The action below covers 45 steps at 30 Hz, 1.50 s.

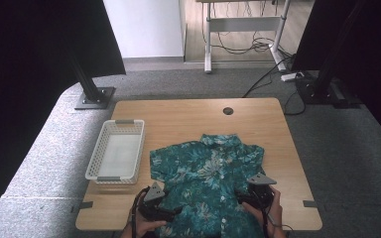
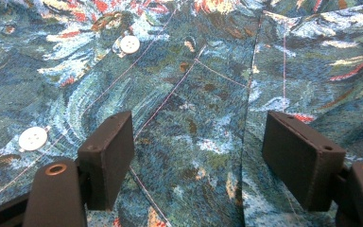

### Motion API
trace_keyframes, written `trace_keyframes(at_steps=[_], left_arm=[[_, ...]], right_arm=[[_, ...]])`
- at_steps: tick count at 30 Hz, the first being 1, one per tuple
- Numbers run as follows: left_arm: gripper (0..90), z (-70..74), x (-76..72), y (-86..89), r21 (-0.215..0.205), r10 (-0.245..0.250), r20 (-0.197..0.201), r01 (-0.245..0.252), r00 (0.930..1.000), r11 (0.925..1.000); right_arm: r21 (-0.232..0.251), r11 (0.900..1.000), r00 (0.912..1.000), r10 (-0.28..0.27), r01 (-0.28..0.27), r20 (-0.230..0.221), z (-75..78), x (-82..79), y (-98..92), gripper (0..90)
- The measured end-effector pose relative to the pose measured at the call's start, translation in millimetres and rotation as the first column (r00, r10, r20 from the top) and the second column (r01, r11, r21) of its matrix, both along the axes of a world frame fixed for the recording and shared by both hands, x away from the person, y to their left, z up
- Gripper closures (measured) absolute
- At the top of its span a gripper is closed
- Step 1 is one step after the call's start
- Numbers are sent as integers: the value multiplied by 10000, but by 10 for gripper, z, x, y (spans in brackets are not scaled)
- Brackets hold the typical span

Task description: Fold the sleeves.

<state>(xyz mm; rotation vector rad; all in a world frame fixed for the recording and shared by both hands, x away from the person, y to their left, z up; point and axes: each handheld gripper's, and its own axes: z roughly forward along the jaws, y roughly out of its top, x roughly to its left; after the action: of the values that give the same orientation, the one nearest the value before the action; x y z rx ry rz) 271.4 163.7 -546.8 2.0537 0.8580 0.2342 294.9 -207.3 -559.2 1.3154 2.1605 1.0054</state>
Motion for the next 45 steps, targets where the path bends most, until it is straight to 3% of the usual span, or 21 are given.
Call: trace_keyframes(at_steps=[4,8,15,26,38,45], left_arm=[[166,25,30,-2,-154,72,-51,-73,10000,9999],[167,31,87,-22,48,72,-90,-72,9999,10000],[164,73,235,-60,30,212,-94,-212,9997,9998],[163,82,324,-94,-102,131,-84,-132,9999,9999],[165,92,472,-157,-54,271,-81,-271,9996,9996],[165,72,634,-192,92,487,-171,-486,9987,9988]], right_arm=[[199,9998,9999,100,-99,-58,2,-4,-96,257],[353,9993,9999,130,-126,-92,2,-12,-178,260],[512,9984,9996,263,-257,-114,1,-24,-300,260],[1207,9918,9984,457,-412,-346,10,2,-425,284],[1139,9928,9988,413,-379,-278,4,-29,-530,285],[1089,9933,9989,413,-385,-239,1,-51,-578,284]])
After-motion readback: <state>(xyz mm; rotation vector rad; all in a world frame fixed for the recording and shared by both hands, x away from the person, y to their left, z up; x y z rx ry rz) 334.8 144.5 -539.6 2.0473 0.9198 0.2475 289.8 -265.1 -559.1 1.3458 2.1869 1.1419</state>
